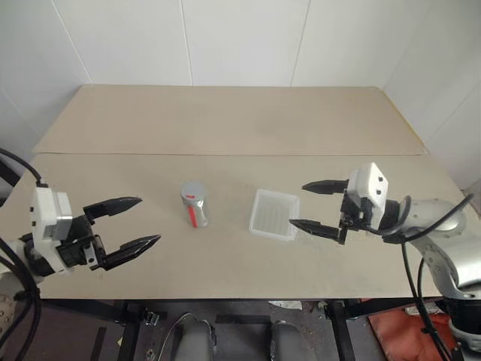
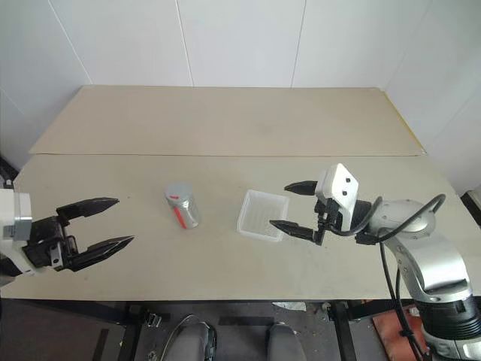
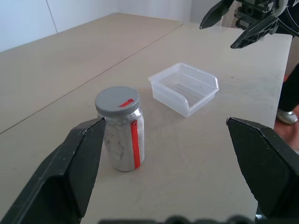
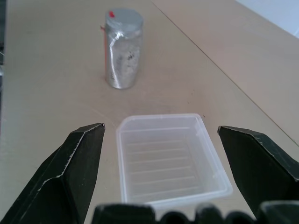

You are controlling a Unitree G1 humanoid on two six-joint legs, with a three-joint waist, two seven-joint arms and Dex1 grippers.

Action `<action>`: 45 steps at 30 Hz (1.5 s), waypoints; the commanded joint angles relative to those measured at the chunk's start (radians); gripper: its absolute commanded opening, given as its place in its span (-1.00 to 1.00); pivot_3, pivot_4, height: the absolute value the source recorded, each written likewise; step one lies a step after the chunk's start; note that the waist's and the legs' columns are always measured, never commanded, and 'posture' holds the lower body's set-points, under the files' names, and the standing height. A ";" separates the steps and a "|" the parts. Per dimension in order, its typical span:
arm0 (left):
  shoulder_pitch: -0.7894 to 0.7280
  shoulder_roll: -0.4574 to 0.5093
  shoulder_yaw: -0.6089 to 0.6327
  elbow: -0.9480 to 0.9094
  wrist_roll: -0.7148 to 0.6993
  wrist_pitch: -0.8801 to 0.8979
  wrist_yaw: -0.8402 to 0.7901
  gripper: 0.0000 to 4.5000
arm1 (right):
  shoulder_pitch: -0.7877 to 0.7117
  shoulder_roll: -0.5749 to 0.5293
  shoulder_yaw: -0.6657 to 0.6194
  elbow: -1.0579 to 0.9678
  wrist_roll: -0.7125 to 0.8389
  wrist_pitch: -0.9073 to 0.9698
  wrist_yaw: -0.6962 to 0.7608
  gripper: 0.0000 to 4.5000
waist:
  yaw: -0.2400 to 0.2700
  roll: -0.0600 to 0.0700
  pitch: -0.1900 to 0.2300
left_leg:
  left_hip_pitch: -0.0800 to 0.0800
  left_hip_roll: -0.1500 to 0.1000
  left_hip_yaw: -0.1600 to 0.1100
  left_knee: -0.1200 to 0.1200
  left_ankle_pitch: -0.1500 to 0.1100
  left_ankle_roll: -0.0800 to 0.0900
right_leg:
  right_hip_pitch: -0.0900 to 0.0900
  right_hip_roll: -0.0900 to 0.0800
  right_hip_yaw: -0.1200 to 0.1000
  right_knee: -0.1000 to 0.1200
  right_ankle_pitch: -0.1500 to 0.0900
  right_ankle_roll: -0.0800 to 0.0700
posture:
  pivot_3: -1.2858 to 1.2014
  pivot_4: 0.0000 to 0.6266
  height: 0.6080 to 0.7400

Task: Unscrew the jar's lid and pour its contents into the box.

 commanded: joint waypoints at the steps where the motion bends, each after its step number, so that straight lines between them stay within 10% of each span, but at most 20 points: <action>1: -0.011 0.002 0.022 -0.030 -0.020 -0.006 0.024 1.00 | -0.031 0.008 -0.020 -0.022 0.010 -0.024 -0.005 1.00 | -0.001 0.000 0.000 | 0.000 0.000 0.000 0.000 0.000 0.000 | 0.000 0.000 0.000 0.000 0.000 0.000 | 0.03 -0.52 1.00; 15: 0.073 -0.137 -0.107 -0.138 0.115 -0.041 0.213 1.00 | -0.052 -0.071 -0.089 0.011 0.055 -0.006 0.084 1.00 | 0.000 0.000 0.000 | 0.000 0.000 0.000 0.000 0.000 0.000 | 0.001 0.000 0.000 0.000 0.000 0.000 | 0.03 -0.52 1.00; 28: -0.115 -0.394 -0.500 -0.140 0.468 0.110 0.766 1.00 | -0.157 -0.081 -0.047 0.082 0.097 -0.013 0.211 1.00 | 0.006 -0.001 0.000 | 0.000 0.000 -0.001 0.002 0.000 0.000 | 0.002 0.001 0.001 0.000 0.002 0.000 | 0.03 -0.52 1.00; 45: -0.238 -0.606 -0.601 -0.055 0.562 0.163 0.957 1.00 | -0.123 -0.093 -0.087 0.050 0.100 -0.036 0.204 1.00 | 0.012 -0.001 0.000 | 0.000 -0.001 -0.001 0.002 0.000 0.000 | 0.001 0.001 0.001 0.001 0.002 0.000 | 0.03 -0.52 1.00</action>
